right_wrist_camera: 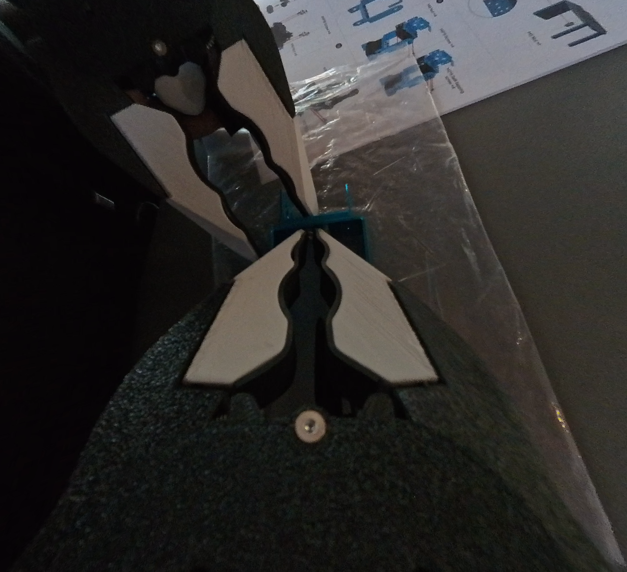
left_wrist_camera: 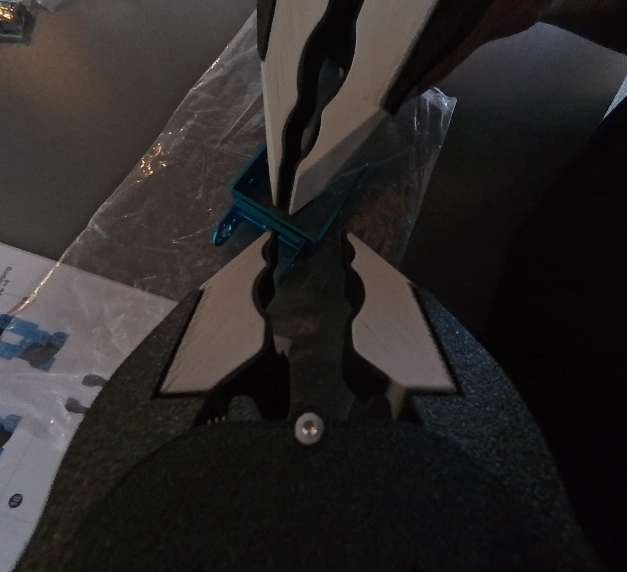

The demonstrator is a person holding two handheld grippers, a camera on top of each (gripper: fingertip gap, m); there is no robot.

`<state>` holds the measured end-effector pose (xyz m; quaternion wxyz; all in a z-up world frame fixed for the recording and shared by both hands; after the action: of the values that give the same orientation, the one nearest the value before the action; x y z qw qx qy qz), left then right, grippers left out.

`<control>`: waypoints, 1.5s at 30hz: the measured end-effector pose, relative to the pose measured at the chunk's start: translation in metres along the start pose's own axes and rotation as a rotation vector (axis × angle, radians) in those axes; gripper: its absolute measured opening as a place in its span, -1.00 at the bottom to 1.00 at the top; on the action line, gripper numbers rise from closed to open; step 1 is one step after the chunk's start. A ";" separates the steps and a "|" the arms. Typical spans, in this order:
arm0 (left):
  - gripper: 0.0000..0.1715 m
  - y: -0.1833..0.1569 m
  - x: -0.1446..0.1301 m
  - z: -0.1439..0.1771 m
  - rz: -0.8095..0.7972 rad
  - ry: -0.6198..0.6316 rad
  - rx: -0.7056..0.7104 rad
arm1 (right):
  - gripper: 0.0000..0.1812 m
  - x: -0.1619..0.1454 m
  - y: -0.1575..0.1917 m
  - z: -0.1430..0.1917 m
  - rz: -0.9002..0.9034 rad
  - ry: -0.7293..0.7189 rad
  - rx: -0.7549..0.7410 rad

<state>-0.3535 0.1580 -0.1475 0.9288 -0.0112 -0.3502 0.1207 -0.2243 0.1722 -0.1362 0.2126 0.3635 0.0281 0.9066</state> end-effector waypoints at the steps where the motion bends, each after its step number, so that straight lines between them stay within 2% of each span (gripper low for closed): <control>1: -0.57 0.000 0.000 0.000 0.002 0.003 0.003 | -0.98 0.001 0.001 -0.001 -0.005 -0.002 0.001; 9: -0.65 0.001 0.000 -0.001 0.028 0.006 0.034 | -0.98 -0.001 0.002 -0.005 -0.054 0.004 -0.003; 25: -0.66 0.001 0.002 -0.002 0.019 0.015 0.041 | -0.98 -0.006 -0.001 -0.006 -0.139 -0.028 0.008; 45: -0.66 -0.001 0.003 -0.003 0.011 0.024 0.048 | -0.99 -0.008 0.003 -0.006 -0.116 -0.023 -0.025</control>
<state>-0.3494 0.1578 -0.1478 0.9322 0.0078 -0.3360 0.1343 -0.2248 0.1668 -0.1453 0.2695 0.3691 0.0353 0.8887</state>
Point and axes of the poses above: each gripper's, where its closed fingertips meet, z back along the fingers, x out of its top, y = z × x across the jaws, the point moved 9 cm from there along z, back along the fingers, and after that the axes turned 8 degrees about y, right-handed, at the moved point
